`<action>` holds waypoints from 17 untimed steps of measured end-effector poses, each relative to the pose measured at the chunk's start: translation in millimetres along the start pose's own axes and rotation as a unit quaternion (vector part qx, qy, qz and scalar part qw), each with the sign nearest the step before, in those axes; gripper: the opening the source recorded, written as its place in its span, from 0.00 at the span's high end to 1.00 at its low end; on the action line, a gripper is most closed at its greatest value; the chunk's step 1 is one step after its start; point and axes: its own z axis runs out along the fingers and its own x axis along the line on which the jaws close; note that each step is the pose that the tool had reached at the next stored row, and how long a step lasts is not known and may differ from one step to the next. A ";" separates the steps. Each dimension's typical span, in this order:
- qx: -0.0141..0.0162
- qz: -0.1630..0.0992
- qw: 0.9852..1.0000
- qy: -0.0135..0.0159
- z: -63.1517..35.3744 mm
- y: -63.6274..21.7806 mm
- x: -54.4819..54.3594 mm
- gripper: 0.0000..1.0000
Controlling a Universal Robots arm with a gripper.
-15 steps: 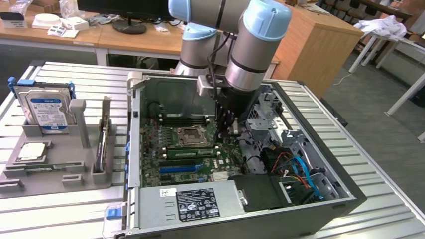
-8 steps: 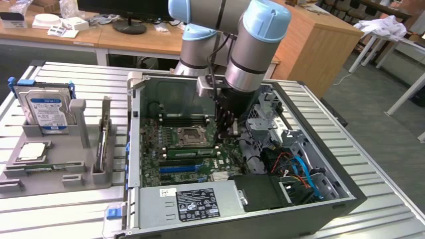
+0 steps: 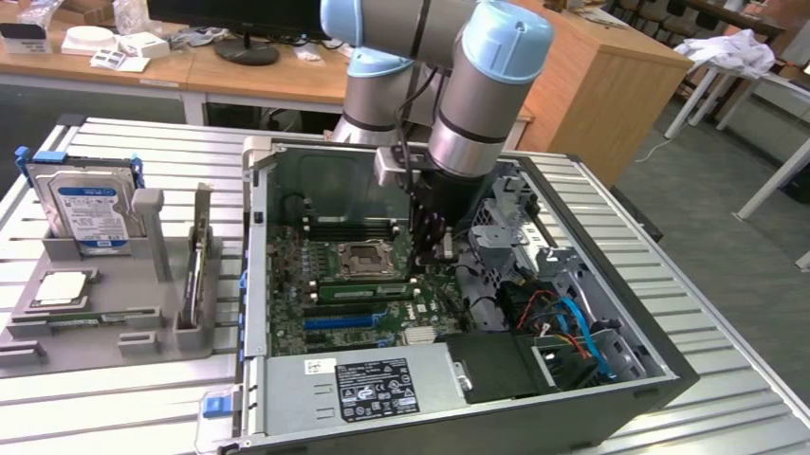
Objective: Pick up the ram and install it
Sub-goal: 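Press down the ram until it locks into place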
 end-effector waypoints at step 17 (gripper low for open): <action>0.000 0.000 1.000 0.000 4.7 -0.2 0.0 0.89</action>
